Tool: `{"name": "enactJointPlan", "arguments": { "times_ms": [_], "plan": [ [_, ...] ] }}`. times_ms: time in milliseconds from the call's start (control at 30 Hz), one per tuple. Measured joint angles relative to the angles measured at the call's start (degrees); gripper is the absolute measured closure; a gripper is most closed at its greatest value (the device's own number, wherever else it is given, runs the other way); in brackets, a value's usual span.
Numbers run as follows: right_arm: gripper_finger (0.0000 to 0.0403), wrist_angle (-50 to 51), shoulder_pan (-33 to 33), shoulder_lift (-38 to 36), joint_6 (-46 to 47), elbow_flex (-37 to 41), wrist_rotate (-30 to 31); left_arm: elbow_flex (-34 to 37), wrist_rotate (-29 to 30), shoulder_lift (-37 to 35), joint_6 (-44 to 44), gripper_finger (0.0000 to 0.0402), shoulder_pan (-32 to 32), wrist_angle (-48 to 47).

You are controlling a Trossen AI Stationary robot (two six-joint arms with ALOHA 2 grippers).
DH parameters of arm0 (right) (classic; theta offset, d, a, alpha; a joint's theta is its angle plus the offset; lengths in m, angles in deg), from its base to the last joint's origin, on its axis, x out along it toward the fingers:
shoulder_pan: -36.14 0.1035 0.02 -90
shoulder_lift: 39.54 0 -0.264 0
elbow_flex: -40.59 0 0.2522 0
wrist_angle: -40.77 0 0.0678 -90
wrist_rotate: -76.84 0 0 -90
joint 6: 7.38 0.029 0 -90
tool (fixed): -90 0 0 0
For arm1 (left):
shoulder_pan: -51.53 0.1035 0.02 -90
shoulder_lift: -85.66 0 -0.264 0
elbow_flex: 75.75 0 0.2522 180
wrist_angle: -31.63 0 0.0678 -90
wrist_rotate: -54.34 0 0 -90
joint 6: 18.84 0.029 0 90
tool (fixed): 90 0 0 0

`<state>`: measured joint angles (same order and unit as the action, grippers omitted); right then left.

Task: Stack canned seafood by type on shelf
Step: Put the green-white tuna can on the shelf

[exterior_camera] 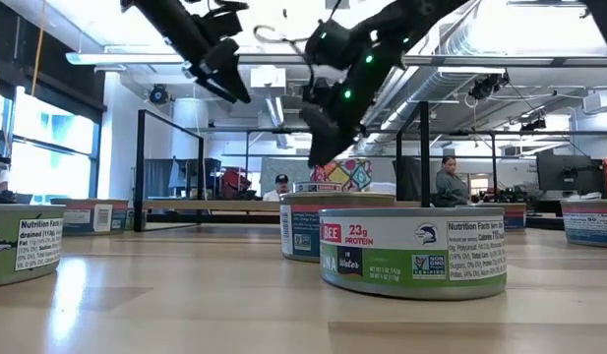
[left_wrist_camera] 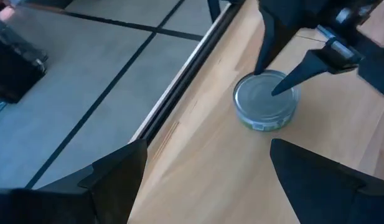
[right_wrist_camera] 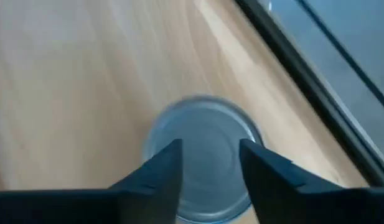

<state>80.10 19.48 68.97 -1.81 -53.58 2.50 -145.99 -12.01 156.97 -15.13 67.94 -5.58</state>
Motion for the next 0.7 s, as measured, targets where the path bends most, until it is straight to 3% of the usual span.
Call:
{"name": "enactJointPlan", "arguments": {
  "times_ms": [267,700],
  "plan": [
    [0.033,7.26,-0.49,3.44,1.13,-2.94,0.4,9.86,0.2,-4.85,-3.74,0.0067,-0.14,6.61],
    [0.0339,21.61,-0.73,1.22,6.16,-2.88,3.71,16.15,0.14,-5.96,-5.69,0.0067,-0.42,13.81]
  ]
}}
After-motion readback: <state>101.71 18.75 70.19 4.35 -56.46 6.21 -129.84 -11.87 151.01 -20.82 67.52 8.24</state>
